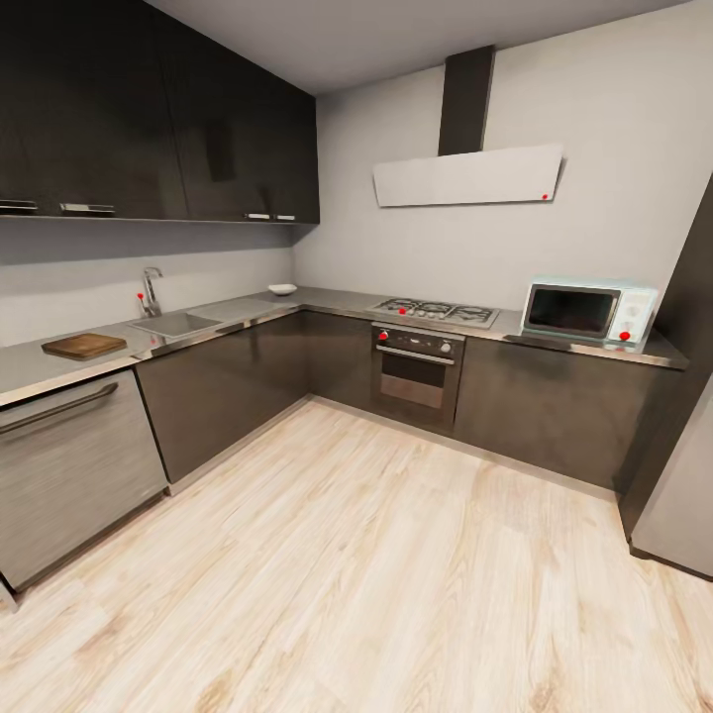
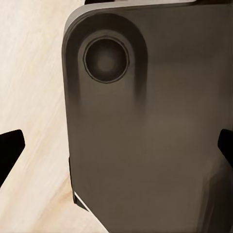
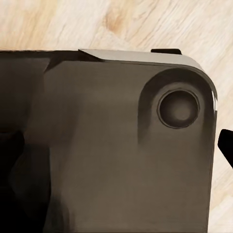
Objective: In the kitchen, take the Vidalia onion out of the sink, dice it on the chopping board with the paring knife, put the diced onion into the bowl on the countertop, then place both the paring knife and the chopping board into the sink.
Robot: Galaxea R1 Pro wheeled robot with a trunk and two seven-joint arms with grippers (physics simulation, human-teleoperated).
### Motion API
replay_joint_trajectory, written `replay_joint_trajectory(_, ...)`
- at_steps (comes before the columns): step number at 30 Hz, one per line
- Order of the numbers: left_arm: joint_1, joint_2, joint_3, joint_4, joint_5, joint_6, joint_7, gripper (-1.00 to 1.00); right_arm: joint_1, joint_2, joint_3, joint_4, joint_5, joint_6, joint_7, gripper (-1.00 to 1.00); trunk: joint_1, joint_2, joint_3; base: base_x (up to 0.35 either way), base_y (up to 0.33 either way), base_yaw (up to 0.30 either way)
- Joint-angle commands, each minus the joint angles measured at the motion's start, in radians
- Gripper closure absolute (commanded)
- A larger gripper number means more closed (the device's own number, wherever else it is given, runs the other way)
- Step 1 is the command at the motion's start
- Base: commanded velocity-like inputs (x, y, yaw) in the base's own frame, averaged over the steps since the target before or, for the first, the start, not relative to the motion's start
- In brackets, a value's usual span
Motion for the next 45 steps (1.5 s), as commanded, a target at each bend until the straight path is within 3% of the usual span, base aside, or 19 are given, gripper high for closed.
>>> replay_joint_trajectory(1,0.000,0.000,0.000,0.000,0.000,-0.009,-0.001,-1.00,0.000,0.003,-0.001,-0.001,0.000,-0.003,-0.001,-1.00,0.000,0.000,-0.001,0.000,0.000,0.000)
replay_joint_trajectory(9,0.000,0.000,0.003,-0.003,0.002,-0.098,-0.001,-1.00,0.000,0.005,0.002,-0.003,0.004,-0.006,-0.001,-1.00,0.000,0.000,-0.001,0.000,0.000,0.000)
replay_joint_trajectory(15,0.000,0.005,0.004,-0.075,0.001,-0.178,0.003,-1.00,0.000,-0.031,0.003,-0.081,0.007,-0.071,-0.008,-1.00,0.000,0.000,-0.001,0.000,0.000,0.000)
replay_joint_trajectory(19,0.000,0.010,0.005,-0.175,0.001,-0.191,0.007,-1.00,0.000,-0.054,0.003,-0.180,0.008,-0.106,-0.067,-1.00,0.000,0.000,-0.001,0.000,0.000,0.000)
replay_joint_trajectory(25,0.000,0.010,0.007,-0.265,0.002,-0.194,0.008,-1.00,0.000,-0.079,0.002,-0.283,0.007,-0.117,-0.101,-1.00,0.000,0.000,-0.001,0.000,0.000,0.000)
replay_joint_trajectory(28,0.000,0.010,0.008,-0.277,0.002,-0.196,0.008,-1.00,0.000,-0.083,0.003,-0.296,0.007,-0.137,-0.102,-1.00,0.000,0.000,-0.001,0.000,0.000,0.000)
replay_joint_trajectory(33,0.000,0.011,0.009,-0.330,-0.001,-0.196,0.009,-1.00,0.000,-0.087,0.003,-0.305,0.008,-0.232,-0.103,-1.00,0.000,0.000,-0.001,0.000,0.000,0.000)
replay_joint_trajectory(38,0.000,0.017,0.008,-0.348,0.000,-0.204,0.008,-1.00,0.000,-0.088,0.003,-0.304,0.007,-0.255,-0.101,-1.00,0.000,0.000,-0.001,0.000,0.000,0.000)
replay_joint_trajectory(45,0.000,0.017,0.009,-0.339,0.002,-0.265,0.010,-1.00,0.000,-0.087,0.003,-0.304,0.007,-0.260,-0.098,-1.00,0.000,0.000,-0.001,0.001,0.000,0.000)
